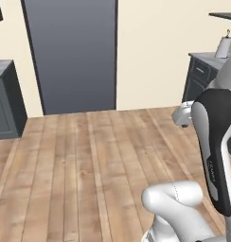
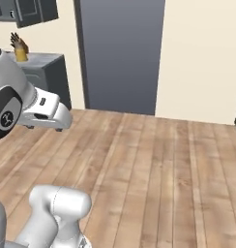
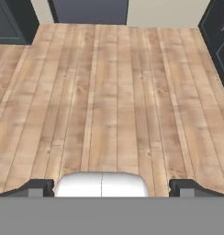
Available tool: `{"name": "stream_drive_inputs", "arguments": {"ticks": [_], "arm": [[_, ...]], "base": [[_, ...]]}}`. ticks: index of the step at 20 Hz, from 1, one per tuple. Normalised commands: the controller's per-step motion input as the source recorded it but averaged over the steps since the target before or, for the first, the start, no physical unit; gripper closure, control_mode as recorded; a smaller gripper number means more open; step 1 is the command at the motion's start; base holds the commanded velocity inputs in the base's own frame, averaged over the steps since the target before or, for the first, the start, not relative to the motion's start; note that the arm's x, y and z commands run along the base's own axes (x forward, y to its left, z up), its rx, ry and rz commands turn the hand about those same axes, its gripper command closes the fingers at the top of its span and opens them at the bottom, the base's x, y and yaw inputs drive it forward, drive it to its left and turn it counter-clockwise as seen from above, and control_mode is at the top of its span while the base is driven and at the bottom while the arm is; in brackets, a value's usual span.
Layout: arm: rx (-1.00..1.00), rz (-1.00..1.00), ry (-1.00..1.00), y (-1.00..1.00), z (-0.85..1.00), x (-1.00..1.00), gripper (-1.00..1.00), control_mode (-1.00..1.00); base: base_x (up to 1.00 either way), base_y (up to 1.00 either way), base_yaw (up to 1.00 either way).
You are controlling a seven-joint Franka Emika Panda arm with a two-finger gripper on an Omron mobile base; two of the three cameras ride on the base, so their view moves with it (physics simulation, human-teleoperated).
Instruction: There is a tray on the dining counter. Grab the cup, mug, and pitcher and place them on the tray. The pitcher may be placed next to the tray if it cannot fit the tray.
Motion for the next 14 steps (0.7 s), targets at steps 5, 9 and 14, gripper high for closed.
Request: {"name": "stream_drive_inputs", "arguments": {"ticks": [5, 9, 14], "arm": [[0.0, 0.0, 0.0, 0.0, 0.0, 0.0, -1.0, 1.0], [0.0, 0.0, 0.0, 0.0, 0.0, 0.0, -1.0, 1.0], [0.0, 0.0, 0.0, 0.0, 0.0, 0.0, -1.0, 1.0]], "base": [[1.0, 0.28, 0.04], [1.0, 0.84, -0.02], [1.0, 0.99, 0.05]]}}
